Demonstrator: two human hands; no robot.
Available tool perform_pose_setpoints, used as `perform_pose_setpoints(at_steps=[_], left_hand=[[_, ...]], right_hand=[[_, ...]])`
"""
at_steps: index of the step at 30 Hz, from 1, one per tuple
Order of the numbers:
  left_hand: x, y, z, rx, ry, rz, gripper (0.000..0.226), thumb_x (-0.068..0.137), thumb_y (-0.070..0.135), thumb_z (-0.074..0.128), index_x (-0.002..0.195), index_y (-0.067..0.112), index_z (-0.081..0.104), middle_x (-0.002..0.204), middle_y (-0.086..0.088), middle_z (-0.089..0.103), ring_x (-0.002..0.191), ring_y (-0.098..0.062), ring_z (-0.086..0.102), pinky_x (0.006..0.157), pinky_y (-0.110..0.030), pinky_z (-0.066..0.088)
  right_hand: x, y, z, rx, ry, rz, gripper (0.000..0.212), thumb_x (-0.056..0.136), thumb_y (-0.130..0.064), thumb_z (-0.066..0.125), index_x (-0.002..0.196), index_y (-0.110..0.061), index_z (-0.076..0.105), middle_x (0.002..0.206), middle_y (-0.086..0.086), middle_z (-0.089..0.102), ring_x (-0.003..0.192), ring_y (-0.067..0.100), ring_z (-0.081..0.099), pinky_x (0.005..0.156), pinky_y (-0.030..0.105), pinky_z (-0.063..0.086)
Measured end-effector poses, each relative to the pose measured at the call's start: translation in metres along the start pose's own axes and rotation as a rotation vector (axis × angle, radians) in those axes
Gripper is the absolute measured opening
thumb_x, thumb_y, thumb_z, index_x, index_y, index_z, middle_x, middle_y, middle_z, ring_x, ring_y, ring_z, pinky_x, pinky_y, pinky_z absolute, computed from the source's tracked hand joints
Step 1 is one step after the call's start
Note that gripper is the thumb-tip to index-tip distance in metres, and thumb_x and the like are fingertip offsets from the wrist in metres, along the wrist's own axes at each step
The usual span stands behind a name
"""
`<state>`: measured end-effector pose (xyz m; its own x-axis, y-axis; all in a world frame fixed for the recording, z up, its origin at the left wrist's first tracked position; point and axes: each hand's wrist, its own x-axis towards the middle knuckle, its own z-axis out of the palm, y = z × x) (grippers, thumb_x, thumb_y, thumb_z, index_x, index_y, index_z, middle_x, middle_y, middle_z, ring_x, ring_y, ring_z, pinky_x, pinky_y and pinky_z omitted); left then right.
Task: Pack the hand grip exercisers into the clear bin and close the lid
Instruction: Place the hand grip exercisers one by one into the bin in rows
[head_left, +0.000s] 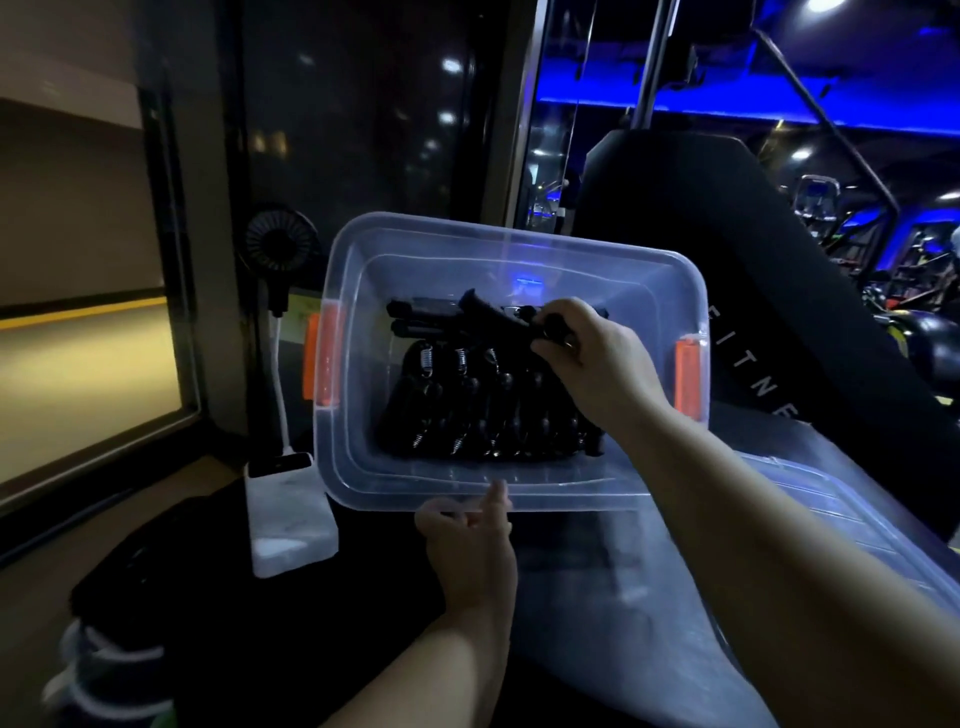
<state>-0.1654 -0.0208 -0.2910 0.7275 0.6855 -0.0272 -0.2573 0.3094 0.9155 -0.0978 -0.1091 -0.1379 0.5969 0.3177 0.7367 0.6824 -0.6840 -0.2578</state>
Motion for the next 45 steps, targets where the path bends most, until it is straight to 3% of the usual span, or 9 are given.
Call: perform_pose_setpoints(at_steps=[3, 5, 12, 18, 22, 24, 28, 36, 45], left_hand=[[-0.001, 0.002, 0.001, 0.008, -0.023, 0.031, 0.04, 0.087, 0.018, 0.069, 0.105, 0.0, 0.038, 0.084, -0.014, 0.071, 0.072, -0.018, 0.071, 0.069, -0.032, 0.058], [0.0, 0.002, 0.001, 0.009, -0.009, 0.04, 0.035, 0.086, 0.015, 0.07, 0.098, 0.006, 0.038, 0.079, -0.013, 0.071, 0.07, -0.016, 0.07, 0.072, -0.036, 0.059], [0.003, -0.001, 0.003, 0.013, 0.022, 0.001, 0.035, 0.084, 0.018, 0.072, 0.094, 0.017, 0.038, 0.07, -0.002, 0.068, 0.063, -0.013, 0.069, 0.062, -0.027, 0.056], [0.003, -0.006, 0.002, -0.012, 0.046, -0.02, 0.04, 0.081, 0.019, 0.075, 0.097, 0.017, 0.039, 0.081, -0.004, 0.064, 0.065, -0.015, 0.069, 0.059, -0.024, 0.056], [0.004, -0.01, 0.001, -0.065, 0.007, -0.018, 0.037, 0.082, 0.017, 0.074, 0.098, 0.013, 0.04, 0.067, -0.005, 0.071, 0.062, -0.01, 0.069, 0.055, -0.019, 0.053], [0.004, -0.01, 0.001, -0.064, -0.004, -0.027, 0.037, 0.082, 0.019, 0.073, 0.095, 0.017, 0.039, 0.07, 0.006, 0.072, 0.064, -0.009, 0.069, 0.059, -0.024, 0.054], [0.003, -0.006, 0.002, -0.093, 0.011, -0.031, 0.037, 0.081, 0.012, 0.074, 0.092, 0.017, 0.038, 0.064, 0.0, 0.071, 0.062, -0.013, 0.069, 0.063, -0.032, 0.055], [0.002, -0.003, 0.002, -0.116, 0.017, -0.03, 0.037, 0.079, 0.006, 0.074, 0.094, 0.008, 0.04, 0.071, -0.016, 0.068, 0.058, -0.014, 0.068, 0.052, -0.021, 0.053], [0.002, -0.003, 0.002, -0.062, 0.003, 0.001, 0.036, 0.079, 0.006, 0.074, 0.095, 0.004, 0.042, 0.07, -0.016, 0.068, 0.057, -0.016, 0.068, 0.062, -0.036, 0.057]], right_hand=[[0.02, -0.006, 0.015, -0.04, 0.033, -0.101, 0.019, 0.089, -0.028, 0.063, 0.106, -0.022, 0.058, 0.088, 0.0, 0.067, 0.078, 0.027, 0.057, 0.063, 0.031, 0.038], [0.032, -0.011, 0.024, -0.061, 0.054, -0.146, 0.019, 0.088, -0.027, 0.063, 0.106, -0.019, 0.059, 0.087, 0.002, 0.067, 0.079, 0.029, 0.056, 0.063, 0.029, 0.032], [0.061, -0.019, 0.055, -0.087, 0.038, -0.238, 0.02, 0.089, -0.024, 0.062, 0.107, -0.016, 0.059, 0.09, 0.005, 0.066, 0.086, 0.032, 0.057, 0.067, 0.032, 0.037], [0.075, -0.019, 0.079, -0.091, -0.01, -0.194, 0.018, 0.089, -0.025, 0.061, 0.105, -0.018, 0.059, 0.088, -0.001, 0.063, 0.093, 0.028, 0.053, 0.068, 0.03, 0.033], [0.083, -0.014, 0.091, -0.088, -0.026, -0.162, 0.015, 0.088, -0.028, 0.061, 0.103, -0.023, 0.059, 0.095, -0.004, 0.067, 0.096, 0.026, 0.053, 0.071, 0.029, 0.034], [0.087, -0.012, 0.095, -0.07, -0.032, -0.122, 0.015, 0.088, -0.028, 0.062, 0.102, -0.025, 0.059, 0.089, -0.007, 0.063, 0.089, 0.024, 0.055, 0.068, 0.029, 0.033], [0.094, -0.007, 0.104, -0.07, -0.087, -0.053, 0.015, 0.09, -0.029, 0.059, 0.105, -0.026, 0.057, 0.096, -0.003, 0.064, 0.083, 0.024, 0.056, 0.066, 0.029, 0.034], [0.096, 0.005, 0.116, -0.13, -0.143, -0.025, 0.031, 0.101, -0.041, 0.031, 0.116, -0.022, 0.05, 0.111, 0.005, 0.062, 0.095, 0.031, 0.056, 0.074, 0.034, 0.035], [0.097, 0.008, 0.124, -0.276, -0.057, -0.001, 0.034, 0.1, -0.04, 0.032, 0.123, -0.029, 0.054, 0.126, -0.006, 0.06, 0.12, 0.021, 0.047, 0.101, 0.037, 0.027]])
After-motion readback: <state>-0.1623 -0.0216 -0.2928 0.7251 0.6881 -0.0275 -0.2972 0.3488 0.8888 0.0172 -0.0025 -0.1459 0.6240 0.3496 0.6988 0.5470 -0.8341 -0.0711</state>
